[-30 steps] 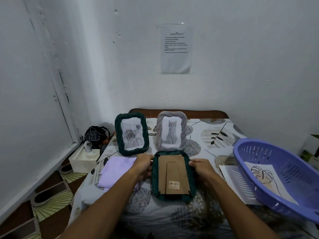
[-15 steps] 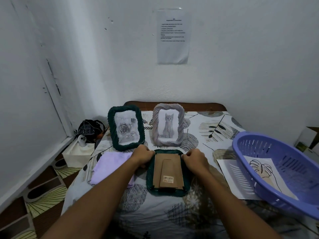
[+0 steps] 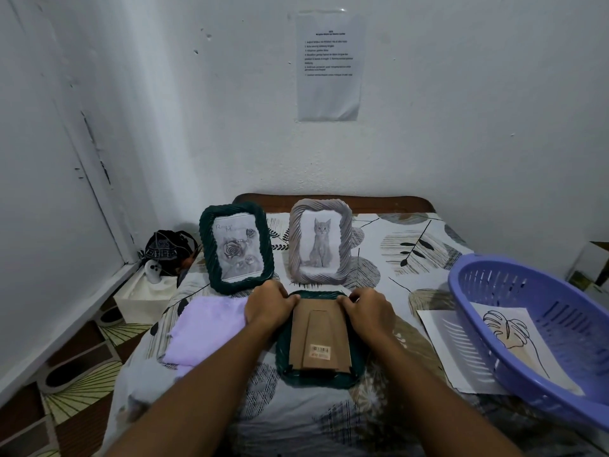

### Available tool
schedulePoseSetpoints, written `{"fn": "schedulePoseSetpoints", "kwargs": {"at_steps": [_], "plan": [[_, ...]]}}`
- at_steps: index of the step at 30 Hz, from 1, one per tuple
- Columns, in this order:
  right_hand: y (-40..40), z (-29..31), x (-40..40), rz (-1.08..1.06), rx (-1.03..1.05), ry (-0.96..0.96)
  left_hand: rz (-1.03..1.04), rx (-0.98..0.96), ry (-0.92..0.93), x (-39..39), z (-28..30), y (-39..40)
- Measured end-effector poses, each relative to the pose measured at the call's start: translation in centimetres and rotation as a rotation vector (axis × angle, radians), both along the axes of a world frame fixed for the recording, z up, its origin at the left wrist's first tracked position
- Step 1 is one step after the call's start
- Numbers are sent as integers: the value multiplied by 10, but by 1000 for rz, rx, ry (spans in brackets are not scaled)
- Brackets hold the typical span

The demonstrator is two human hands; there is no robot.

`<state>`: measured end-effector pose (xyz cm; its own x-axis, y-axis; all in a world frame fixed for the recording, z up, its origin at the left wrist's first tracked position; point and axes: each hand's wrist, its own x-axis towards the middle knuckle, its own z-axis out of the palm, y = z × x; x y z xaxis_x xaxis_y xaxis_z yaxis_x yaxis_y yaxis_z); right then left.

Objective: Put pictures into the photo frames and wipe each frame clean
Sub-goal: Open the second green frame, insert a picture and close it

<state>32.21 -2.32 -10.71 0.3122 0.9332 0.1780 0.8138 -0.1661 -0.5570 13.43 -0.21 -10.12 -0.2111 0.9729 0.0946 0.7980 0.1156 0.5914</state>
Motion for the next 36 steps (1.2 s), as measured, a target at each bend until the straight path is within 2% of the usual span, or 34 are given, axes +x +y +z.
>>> {"fn": "schedulePoseSetpoints", "kwargs": {"at_steps": [9, 21, 24, 28, 36], "plan": [[6, -5, 7, 48, -8, -12, -1, 7, -56, 0, 3, -2], [-1, 2, 5, 86, -46, 15, -105, -22, -85, -3, 4, -6], [-10, 2, -4, 112, -53, 15, -140, -48, -47, 2, 3, -16], [-27, -1, -8, 126, -58, -89, -167, -31, 36, 3, 6, -35], [-76, -9, -4, 136, -58, -84, -244, 15, -36, -1, 2, -88]]}}
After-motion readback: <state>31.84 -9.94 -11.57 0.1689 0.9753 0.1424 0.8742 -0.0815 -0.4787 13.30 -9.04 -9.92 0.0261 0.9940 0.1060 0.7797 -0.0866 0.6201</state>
